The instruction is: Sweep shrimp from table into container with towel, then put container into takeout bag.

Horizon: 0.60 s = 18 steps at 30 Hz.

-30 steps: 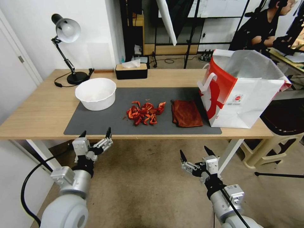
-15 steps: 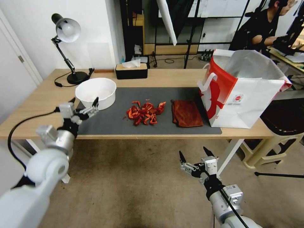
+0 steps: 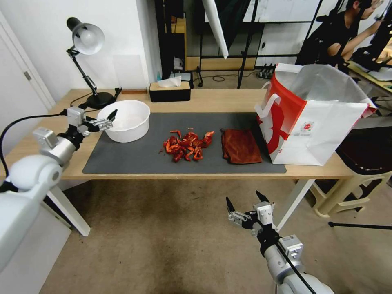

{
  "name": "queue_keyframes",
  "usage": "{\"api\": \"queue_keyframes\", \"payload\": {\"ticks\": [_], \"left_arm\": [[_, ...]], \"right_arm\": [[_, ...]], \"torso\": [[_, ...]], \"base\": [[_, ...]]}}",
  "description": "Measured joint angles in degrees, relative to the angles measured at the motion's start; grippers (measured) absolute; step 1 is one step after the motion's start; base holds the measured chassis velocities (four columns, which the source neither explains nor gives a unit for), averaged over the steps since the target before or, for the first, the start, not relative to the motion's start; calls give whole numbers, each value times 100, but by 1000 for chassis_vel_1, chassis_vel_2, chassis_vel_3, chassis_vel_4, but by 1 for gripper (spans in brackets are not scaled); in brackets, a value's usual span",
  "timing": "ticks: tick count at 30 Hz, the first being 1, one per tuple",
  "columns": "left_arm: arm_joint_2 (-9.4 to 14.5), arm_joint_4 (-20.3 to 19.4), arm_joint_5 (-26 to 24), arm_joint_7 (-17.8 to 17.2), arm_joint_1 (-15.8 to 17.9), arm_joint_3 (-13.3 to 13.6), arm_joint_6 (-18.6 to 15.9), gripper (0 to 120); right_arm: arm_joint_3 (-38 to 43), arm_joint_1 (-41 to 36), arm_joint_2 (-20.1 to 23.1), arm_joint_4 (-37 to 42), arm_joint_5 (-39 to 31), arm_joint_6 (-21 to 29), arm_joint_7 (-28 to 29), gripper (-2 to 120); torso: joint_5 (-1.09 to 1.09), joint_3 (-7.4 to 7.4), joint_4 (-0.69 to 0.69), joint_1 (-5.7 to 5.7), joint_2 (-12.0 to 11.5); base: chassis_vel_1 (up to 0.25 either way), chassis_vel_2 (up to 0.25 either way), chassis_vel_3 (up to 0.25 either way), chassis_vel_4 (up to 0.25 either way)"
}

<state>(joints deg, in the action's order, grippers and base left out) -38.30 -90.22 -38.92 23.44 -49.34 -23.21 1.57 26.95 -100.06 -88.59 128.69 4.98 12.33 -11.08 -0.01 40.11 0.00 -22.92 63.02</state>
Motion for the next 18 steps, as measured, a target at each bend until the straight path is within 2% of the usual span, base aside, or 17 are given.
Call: {"api": "queue_keyframes", "payload": {"ticks": [2, 3, 4, 6, 7, 10, 11, 12, 13, 14, 17, 18], "left_arm": [[35, 255, 114, 489, 274, 192, 132, 100], [35, 255, 114, 489, 274, 192, 132, 100], [48, 374, 162, 719, 403, 274, 208, 100], [52, 426, 189, 817, 458, 310, 242, 100], [61, 563, 276, 1074, 623, 406, 325, 100], [63, 595, 301, 1145, 665, 434, 341, 100], [73, 1013, 650, 1956, 1170, 755, 485, 100], [73, 1085, 710, 2089, 1255, 805, 493, 100], [71, 1297, 888, 2450, 1501, 960, 522, 100], [71, 1297, 888, 2450, 1501, 960, 522, 100], [14, 1831, 1367, 3182, 2110, 1361, 625, 100], [14, 1831, 1367, 3182, 2110, 1361, 625, 100]], "right_arm": [[-9, 1, -1, -7, 23, -5, -6, 100], [-9, 1, -1, -7, 23, -5, -6, 100], [-10, 2, -2, -11, 35, -6, -9, 100], [-11, 2, -2, -12, 41, -7, -10, 100], [-13, 1, -4, -14, 55, -10, -12, 100], [-13, 2, -5, -14, 56, -10, -12, 100], [-22, -12, -15, -15, 99, -18, -21, 100], [-25, -16, -17, -15, 108, -21, -22, 100], [-34, -32, -27, -15, 134, -28, -24, 100], [-34, -32, -27, -15, 134, -28, -24, 100], [-52, -87, -49, 3, 193, -53, -29, 100], [-52, -87, -49, 3, 193, -53, -29, 100]], "torso": [[0, 0, -1, 0, 0], [0, 0, -1, 0, 0], [-1, 0, -1, 0, 0], [0, 0, -1, 0, 0], [0, 0, -1, 0, 0], [0, 0, 0, 0, 0], [0, 0, -1, 0, 0], [-1, 0, 0, 0, 0], [1, -1, -1, 0, 0], [1, -1, -1, 0, 0], [-1, 0, 1, 0, 0], [-1, 0, 1, 0, 0]], "base": [[0, 0, 0, 0], [0, 0, 0, 0], [0, 0, 0, 0], [0, 0, 0, 0], [0, 0, 0, 0], [0, 0, 0, 0], [0, 0, 0, 0], [0, 0, 0, 0], [0, 0, 0, 0], [0, 0, 0, 0], [0, 0, 0, 0], [0, 0, 0, 0]]}}
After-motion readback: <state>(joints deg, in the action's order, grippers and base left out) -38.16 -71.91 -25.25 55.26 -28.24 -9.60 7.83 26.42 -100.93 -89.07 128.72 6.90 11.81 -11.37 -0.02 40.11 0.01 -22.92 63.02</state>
